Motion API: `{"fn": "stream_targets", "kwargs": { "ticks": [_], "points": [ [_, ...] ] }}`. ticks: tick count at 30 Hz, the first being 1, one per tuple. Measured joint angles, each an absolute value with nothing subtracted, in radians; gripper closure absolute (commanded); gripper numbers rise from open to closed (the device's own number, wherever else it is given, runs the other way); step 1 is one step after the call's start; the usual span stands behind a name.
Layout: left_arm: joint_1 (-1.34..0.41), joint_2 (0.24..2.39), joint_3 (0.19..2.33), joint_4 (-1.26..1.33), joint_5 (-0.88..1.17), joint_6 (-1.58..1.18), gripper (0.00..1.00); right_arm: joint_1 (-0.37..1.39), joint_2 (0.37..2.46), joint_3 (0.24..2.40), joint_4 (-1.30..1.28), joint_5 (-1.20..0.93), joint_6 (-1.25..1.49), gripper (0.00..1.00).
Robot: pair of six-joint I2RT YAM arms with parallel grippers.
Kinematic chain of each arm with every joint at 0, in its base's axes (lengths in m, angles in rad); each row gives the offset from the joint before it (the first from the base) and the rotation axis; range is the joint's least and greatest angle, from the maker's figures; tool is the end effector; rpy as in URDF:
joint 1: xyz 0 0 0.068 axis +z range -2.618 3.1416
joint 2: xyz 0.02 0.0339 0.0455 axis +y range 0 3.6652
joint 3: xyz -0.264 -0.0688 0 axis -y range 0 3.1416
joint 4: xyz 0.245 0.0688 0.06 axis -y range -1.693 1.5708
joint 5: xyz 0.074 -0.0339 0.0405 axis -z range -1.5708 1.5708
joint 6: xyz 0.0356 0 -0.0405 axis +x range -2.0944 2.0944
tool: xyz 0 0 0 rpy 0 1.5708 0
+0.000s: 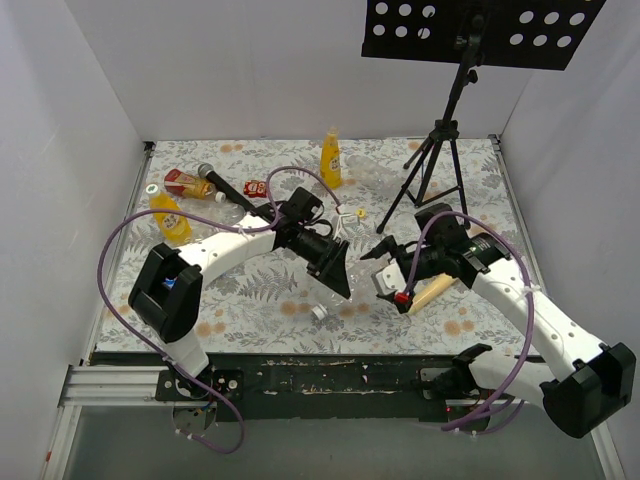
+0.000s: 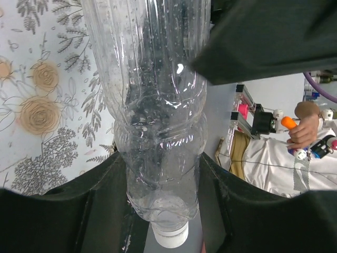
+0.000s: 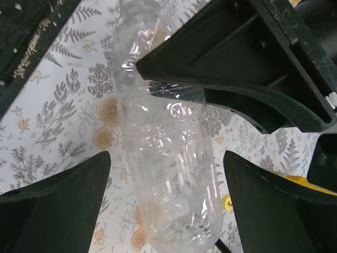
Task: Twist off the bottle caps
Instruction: Unscrew the bottle cap from the plastic bottle.
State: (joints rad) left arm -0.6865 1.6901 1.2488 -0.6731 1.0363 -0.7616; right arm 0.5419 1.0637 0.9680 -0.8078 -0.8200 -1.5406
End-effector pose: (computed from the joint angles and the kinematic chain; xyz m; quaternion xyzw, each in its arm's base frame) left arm 0.2429 -0.2387 0.2425 -0.0802 -0.8498 0.4916 0.1724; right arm 0.1598 0.1266 0.3034 -0.8138 0.3251 0.1868 0.4440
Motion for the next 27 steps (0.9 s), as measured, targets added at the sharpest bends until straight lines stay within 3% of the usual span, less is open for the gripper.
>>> {"fn": "stream_targets", "kwargs": {
  "ticks": [8,12,16,19,22,25,27],
  "points": [
    [-0.714,1.741,1.263,-0.657,1.071,-0.783,0.78,0.651,1.111,0.932,-0.73,-0.613,-1.495,0.12],
    [-0.716,1.747,1.274,-0.649,1.069,-0.804,0.78,0.691,1.122,0.908,-0.703,-0.55,-1.5,0.22],
    [-0.718,1.748,1.275,-0.644,1.055,-0.821,0.76,0.712,1.121,0.881,-0.656,-0.506,-1.497,0.4],
    [-0.718,1.752,1.275,-0.634,1.053,-0.831,0.72,0.715,1.121,0.88,-0.649,-0.496,-1.491,0.64],
    [-0.722,1.752,1.275,-0.62,1.044,-0.843,0.57,0.714,1.121,0.881,-0.648,-0.488,-1.475,0.78],
    [-0.722,1.745,1.272,-0.607,1.021,-0.862,0.3,0.713,1.118,0.879,-0.651,-0.477,-1.47,0.82],
    [-0.715,1.716,1.256,-0.587,0.992,-0.887,0.24,0.709,1.104,0.876,-0.65,-0.473,-1.468,0.82]
  ]
}}
